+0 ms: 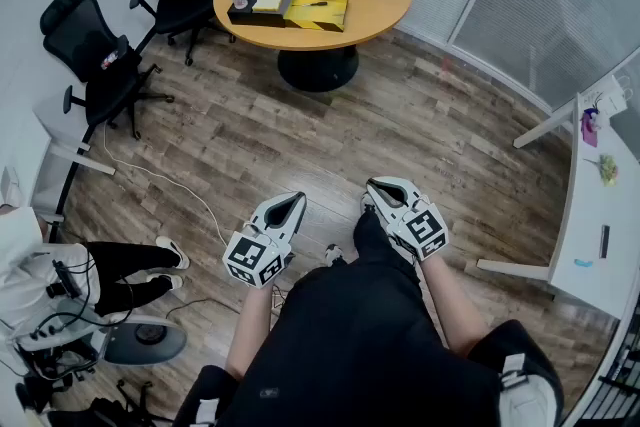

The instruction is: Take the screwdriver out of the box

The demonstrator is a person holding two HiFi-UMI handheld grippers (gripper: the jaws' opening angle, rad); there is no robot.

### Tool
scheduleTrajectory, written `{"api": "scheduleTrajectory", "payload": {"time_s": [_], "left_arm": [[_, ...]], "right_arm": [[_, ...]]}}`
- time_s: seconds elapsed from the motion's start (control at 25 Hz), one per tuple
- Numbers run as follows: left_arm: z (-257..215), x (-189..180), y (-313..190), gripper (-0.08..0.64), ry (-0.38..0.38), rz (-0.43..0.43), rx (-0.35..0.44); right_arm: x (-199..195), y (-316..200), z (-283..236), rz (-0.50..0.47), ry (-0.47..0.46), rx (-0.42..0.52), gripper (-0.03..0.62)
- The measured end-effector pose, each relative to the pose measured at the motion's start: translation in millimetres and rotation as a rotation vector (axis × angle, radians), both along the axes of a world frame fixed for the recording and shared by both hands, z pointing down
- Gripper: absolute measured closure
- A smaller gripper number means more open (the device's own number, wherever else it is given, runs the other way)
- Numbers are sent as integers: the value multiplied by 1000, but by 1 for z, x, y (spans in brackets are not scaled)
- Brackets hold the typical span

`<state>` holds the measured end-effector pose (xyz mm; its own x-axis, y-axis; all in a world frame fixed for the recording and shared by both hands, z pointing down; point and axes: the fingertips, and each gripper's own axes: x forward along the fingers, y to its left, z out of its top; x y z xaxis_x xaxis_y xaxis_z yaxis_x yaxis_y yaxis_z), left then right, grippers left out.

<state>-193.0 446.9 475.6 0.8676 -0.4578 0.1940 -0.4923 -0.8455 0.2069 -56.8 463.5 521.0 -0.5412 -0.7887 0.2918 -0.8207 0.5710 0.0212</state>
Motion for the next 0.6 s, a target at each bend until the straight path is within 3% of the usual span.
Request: {"api": "scheduleTrajectory", "payload": {"time_s": [0.6], "left_arm": [[2, 8, -12, 554, 0, 6, -9]], "right_arm": [[18, -14, 5, 35, -14, -18, 584]]}}
